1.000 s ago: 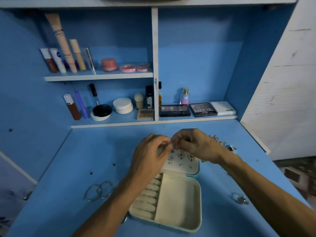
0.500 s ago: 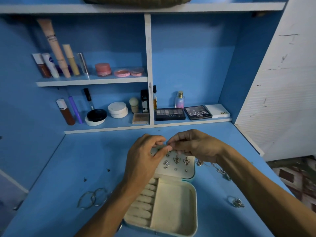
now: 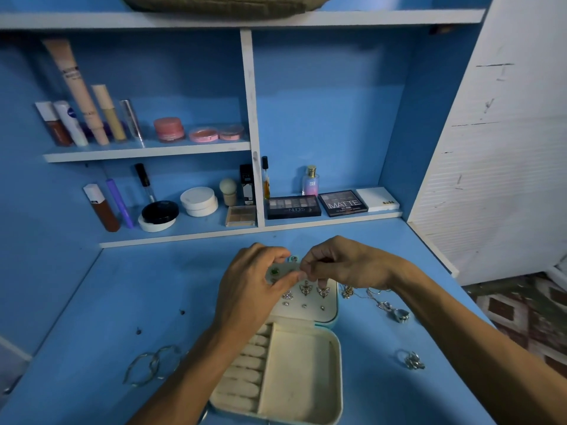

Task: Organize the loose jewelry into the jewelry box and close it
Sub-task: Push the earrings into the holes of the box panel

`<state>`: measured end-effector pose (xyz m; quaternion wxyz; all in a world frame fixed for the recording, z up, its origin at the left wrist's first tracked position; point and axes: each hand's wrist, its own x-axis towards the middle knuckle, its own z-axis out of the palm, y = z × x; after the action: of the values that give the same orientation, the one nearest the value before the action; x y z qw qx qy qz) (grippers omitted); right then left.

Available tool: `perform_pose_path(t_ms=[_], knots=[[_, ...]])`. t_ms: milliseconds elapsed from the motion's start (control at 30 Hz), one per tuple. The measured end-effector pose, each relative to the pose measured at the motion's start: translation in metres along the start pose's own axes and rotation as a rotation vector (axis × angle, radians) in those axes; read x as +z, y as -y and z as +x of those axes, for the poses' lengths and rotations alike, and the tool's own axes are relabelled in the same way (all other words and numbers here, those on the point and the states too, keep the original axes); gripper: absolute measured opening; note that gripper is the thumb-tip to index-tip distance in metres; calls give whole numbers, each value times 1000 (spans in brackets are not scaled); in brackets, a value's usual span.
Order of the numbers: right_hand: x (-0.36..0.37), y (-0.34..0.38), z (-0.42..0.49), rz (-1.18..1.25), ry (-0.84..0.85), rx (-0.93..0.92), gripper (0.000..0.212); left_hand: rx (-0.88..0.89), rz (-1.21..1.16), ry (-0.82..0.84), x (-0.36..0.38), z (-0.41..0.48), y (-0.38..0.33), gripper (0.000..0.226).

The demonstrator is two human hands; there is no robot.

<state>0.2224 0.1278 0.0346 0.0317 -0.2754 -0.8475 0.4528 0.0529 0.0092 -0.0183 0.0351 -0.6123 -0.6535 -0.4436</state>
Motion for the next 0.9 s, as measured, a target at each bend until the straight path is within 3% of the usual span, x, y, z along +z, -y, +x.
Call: perform_pose_path(t_ms=[167,333,633,900], knots=[[3,-11,-5,23,-72,-38,16,-28,-22,41,7,3,-2,51],[6,-21,-9,25,-176,-50,19,-2,30,156,12,12,-1,38],[6,-43,-19,135,-333,-5,22,13,325,714,10,30,-8,108],[10,-54,-24,209,-370,39,20,-15,285,772,17,38,-6,112]])
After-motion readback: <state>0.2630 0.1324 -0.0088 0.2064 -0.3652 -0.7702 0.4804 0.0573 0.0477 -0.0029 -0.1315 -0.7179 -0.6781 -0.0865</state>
